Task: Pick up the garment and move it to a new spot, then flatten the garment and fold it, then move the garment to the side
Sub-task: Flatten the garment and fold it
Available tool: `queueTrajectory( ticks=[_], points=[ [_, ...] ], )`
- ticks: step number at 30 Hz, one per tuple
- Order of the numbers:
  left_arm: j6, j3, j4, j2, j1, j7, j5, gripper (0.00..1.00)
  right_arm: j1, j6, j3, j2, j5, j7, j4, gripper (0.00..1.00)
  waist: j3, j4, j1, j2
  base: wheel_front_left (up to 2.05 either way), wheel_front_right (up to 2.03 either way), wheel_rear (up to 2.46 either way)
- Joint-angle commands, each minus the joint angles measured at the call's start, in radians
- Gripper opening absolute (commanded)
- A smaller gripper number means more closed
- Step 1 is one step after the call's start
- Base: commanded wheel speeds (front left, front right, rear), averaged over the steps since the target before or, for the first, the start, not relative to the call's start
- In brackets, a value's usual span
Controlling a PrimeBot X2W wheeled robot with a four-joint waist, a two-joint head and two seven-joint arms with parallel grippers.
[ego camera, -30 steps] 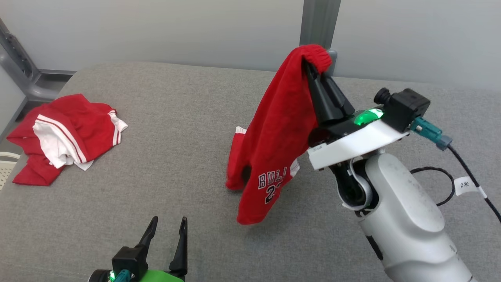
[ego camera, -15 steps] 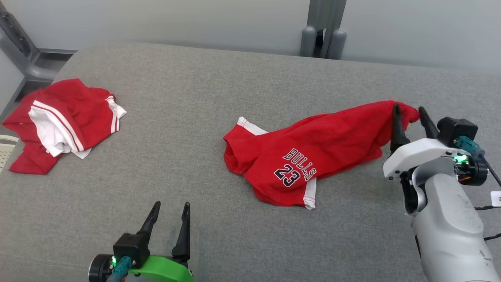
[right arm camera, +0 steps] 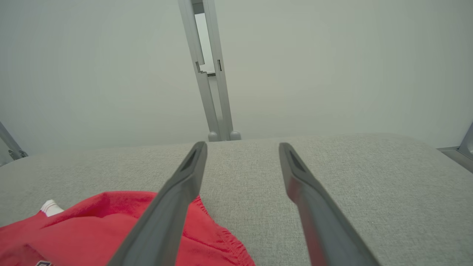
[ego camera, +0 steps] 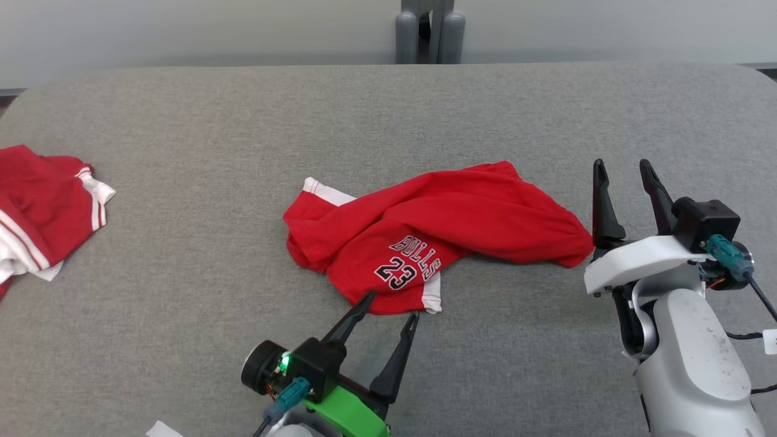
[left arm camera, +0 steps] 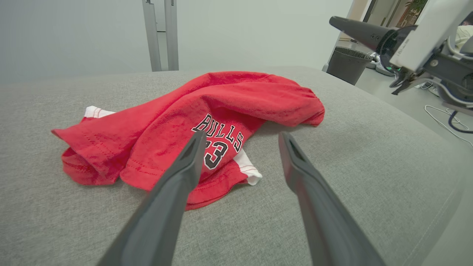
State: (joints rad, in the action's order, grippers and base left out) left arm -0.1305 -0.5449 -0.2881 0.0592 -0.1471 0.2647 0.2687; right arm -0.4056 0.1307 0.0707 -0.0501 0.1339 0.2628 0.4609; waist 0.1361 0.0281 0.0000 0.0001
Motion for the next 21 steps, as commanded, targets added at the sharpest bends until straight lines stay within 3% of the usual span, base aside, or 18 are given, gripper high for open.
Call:
queueTrajectory(
  ticks=[1,10,21],
  points=[
    [0.0,-0.023,-0.012,0.016,-0.029,-0.001,0.018,1.0,0.018,0.0,-0.014,-0.001,0.013,0.003,-0.021,1.0,0.037,-0.056,0.0,-0.0001,0.0,0.0,0.0],
    [0.0,-0.114,-0.111,0.036,-0.137,0.0,0.03,1.0,0.05,0.0,-0.069,-0.001,0.043,0.003,-0.067,1.0,0.114,-0.152,0.0,-0.0001,0.0,0.0,0.0],
    [0.0,-0.058,-0.232,0.058,-0.183,0.0,-0.007,1.0,0.039,0.0,-0.08,-0.001,0.11,0.003,-0.096,1.0,0.177,-0.251,0.0,-0.0001,0.0,0.0,0.0]
  ],
)
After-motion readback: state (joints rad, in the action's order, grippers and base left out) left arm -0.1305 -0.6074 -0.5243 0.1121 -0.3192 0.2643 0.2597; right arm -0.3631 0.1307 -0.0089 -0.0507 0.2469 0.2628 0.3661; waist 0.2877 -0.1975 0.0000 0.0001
